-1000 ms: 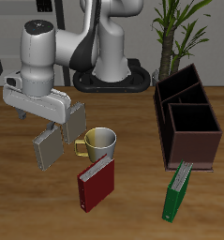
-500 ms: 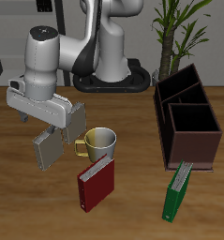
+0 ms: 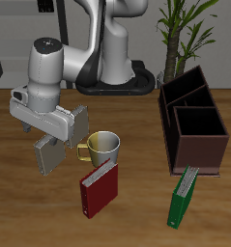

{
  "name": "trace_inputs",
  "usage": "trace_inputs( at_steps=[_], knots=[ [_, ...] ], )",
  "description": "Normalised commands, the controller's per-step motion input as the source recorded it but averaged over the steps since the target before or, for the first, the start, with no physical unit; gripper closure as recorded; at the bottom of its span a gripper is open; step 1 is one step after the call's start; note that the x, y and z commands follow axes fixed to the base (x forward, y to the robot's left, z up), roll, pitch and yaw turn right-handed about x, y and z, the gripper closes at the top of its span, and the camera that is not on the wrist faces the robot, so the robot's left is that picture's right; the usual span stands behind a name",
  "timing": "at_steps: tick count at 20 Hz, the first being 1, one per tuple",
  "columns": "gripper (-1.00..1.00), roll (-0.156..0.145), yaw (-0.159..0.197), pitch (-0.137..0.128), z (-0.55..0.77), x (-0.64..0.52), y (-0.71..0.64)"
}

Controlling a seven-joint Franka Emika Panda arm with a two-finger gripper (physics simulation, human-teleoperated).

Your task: Place the right yellow book into the left desk caddy's front compartment

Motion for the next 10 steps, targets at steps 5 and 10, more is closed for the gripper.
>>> trace_inputs(
  at_steps=[5, 10],
  knots=[
    [-1.00, -0.006, -0.030, 0.043, -0.27, 0.05, -0.04],
    [1.00, 0.012, -0.021, 0.017, -0.15, 0.00, 0.03]
  ],
)
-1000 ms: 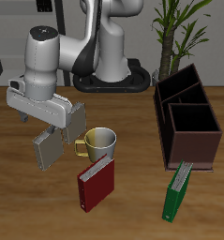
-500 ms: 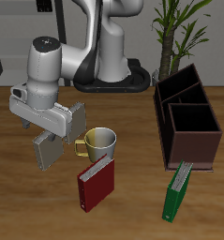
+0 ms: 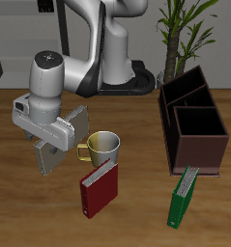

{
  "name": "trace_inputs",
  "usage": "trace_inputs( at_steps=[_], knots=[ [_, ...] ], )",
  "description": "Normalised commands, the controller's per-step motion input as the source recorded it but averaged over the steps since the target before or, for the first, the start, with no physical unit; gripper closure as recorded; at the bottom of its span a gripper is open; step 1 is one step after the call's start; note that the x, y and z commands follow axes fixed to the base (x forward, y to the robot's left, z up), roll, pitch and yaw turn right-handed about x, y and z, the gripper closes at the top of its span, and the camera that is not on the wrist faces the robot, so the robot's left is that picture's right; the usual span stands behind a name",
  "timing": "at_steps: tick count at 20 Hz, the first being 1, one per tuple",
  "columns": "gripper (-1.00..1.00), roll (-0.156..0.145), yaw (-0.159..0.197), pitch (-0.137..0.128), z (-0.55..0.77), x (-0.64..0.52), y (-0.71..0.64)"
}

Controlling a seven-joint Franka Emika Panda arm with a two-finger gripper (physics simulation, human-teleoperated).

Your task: Place the right yellow book into the left desk caddy's front compartment

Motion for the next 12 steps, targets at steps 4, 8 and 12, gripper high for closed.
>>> trace_inputs(
  at_steps=[4, 8, 12],
  knots=[
    [1.00, 0.002, -0.001, 0.008, -0.06, -0.03, 0.00],
    [1.00, 0.013, 0.002, 0.015, -0.06, 0.03, 0.02],
    [1.00, 0.006, 0.009, -0.008, 0.05, 0.00, 0.01]
  ],
)
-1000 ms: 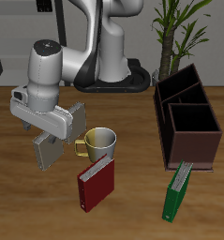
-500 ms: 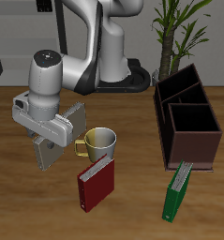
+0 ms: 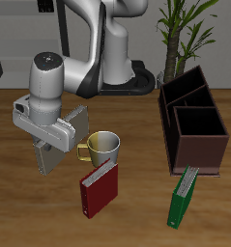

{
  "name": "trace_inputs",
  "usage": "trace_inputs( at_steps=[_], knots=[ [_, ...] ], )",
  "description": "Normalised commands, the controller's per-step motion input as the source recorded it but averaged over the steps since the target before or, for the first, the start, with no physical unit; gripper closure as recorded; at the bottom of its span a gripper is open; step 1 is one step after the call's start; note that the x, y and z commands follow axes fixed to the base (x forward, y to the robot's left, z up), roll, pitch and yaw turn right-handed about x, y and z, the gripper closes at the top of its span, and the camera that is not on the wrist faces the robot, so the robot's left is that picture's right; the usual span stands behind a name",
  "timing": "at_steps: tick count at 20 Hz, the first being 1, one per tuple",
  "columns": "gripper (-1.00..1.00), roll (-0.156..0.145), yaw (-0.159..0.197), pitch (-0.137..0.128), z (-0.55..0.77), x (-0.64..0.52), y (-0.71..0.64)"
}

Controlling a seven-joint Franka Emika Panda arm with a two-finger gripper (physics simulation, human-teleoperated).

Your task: Place the right yellow book into the left desk caddy's front compartment

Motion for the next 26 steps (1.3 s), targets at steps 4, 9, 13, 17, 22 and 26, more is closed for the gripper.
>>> trace_inputs(
  at_steps=[4, 9, 13, 17, 22, 26],
  knots=[
    [1.00, 0.006, 0.028, -0.032, 0.28, 0.01, 0.05],
    [1.00, 0.010, 0.067, -0.077, 0.63, -0.11, 0.06],
    [1.00, 0.001, 0.088, -0.105, 0.79, -0.20, -0.03],
    [1.00, -0.012, 0.080, -0.102, 0.80, -0.29, 0.02],
    [1.00, 0.010, 0.057, -0.068, 0.71, -0.35, 0.07],
    [1.00, -0.027, 0.034, -0.027, 0.49, -0.36, 0.14]
  ],
)
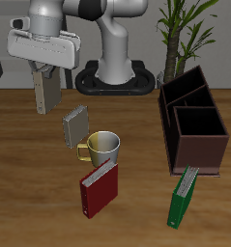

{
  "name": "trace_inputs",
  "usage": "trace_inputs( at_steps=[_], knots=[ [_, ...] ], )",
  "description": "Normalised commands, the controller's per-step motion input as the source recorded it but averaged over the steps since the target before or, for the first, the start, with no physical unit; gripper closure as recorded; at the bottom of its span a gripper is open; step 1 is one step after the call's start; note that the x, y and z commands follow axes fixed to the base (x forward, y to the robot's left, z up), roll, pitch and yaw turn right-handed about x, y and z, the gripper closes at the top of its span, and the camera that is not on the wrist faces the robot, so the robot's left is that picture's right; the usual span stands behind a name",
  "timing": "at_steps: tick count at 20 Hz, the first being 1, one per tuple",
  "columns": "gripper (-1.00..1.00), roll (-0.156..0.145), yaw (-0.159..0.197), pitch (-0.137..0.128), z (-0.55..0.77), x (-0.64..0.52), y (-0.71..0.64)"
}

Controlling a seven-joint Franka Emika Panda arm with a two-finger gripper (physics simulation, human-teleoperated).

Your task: Place the right yellow book into the left desk caddy's front compartment

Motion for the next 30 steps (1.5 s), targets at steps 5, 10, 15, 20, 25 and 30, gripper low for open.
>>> trace_inputs(
  at_steps=[5, 10, 15, 20, 25, 30],
  knots=[
    [1.00, 0.025, -0.002, -0.006, 0.24, -0.35, 0.20],
    [1.00, 0.047, 0.002, -0.019, 0.26, -0.48, 0.37],
    [1.00, 0.040, 0.038, 0.010, 0.01, -0.33, 0.45],
    [1.00, 0.050, 0.008, -0.010, 0.03, -0.25, 0.42],
    [1.00, 0.037, -0.009, 0.004, 0.05, -0.09, 0.39],
    [1.00, 0.047, -0.022, -0.001, 0.07, -0.04, 0.46]
  ],
)
